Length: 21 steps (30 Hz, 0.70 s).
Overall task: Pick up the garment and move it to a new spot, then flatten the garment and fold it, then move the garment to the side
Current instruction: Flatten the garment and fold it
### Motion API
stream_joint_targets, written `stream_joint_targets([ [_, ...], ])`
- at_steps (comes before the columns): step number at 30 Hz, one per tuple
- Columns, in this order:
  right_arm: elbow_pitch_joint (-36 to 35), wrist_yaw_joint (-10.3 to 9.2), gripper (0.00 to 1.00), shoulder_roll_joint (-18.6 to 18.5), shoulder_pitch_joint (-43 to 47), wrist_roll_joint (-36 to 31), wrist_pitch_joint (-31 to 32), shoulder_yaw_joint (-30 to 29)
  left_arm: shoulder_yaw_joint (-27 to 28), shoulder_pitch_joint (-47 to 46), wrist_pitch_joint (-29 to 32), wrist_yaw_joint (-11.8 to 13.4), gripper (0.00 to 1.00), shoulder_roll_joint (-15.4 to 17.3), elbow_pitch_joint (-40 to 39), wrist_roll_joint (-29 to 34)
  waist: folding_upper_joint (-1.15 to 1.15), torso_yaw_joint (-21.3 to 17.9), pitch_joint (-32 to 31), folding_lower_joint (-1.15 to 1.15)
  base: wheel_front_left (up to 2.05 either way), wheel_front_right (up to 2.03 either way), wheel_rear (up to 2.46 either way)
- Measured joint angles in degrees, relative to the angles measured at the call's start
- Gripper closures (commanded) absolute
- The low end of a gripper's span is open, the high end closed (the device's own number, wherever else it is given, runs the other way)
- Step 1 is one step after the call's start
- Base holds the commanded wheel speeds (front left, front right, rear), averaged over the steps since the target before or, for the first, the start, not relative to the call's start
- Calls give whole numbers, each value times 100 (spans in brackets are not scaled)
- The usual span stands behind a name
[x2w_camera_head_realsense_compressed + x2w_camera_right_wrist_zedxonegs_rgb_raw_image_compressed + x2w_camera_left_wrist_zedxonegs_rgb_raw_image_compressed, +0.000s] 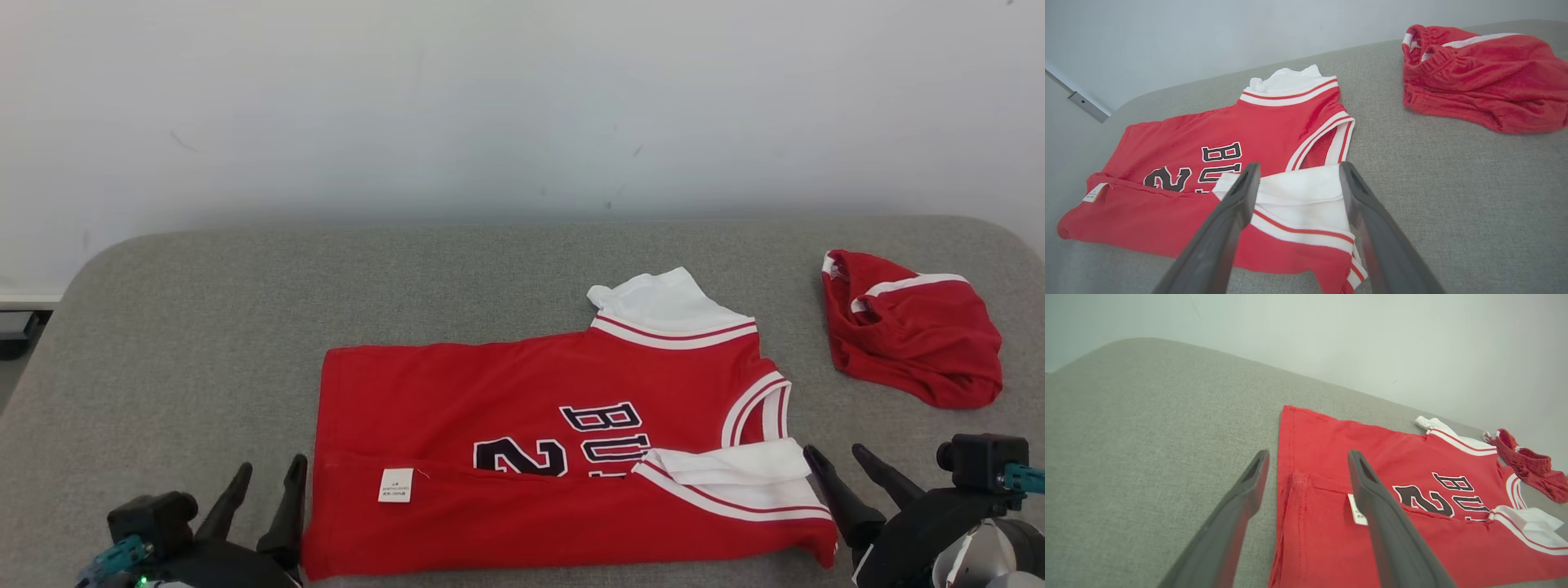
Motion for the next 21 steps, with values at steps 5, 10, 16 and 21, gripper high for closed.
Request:
stream_joint_targets([
  [5,-144,-87,0,112,-4,-194,-250,18,29,3,-256,274,0,1,-254,274,0,-2,18,0,0,0,0],
  [10,-313,-252,0,310,-13,-452,-615,92,41,73,-511,572,0,4,-492,523,0,-3,49,0,0,0,0],
  [16,-414,-398,0,571,-132,-739,-1026,222,57,238,-746,846,0,13,-654,789,0,-4,98,0,0,0,0],
  [21,-407,-490,0,579,-127,-883,-1272,196,53,243,-811,900,0,-24,-767,977,0,4,137,0,0,0,0],
])
